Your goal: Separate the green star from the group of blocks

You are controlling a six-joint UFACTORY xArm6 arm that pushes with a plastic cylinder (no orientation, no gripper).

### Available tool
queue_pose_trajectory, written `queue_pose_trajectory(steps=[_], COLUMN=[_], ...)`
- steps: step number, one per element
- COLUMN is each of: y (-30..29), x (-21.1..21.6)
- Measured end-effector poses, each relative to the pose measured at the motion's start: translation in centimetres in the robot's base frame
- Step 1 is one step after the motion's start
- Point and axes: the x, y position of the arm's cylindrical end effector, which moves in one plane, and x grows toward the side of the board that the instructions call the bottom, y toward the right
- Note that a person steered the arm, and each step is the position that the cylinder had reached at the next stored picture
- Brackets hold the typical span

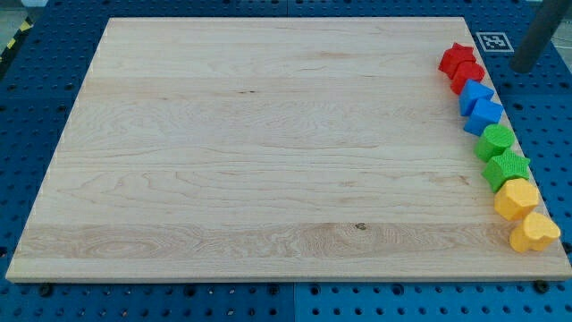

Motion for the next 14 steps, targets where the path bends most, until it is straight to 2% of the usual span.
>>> queue_pose_trajectory(steps=[2, 10, 14], y=[-0.1, 0.0, 0.0], x=[2.5, 4.7, 9.6])
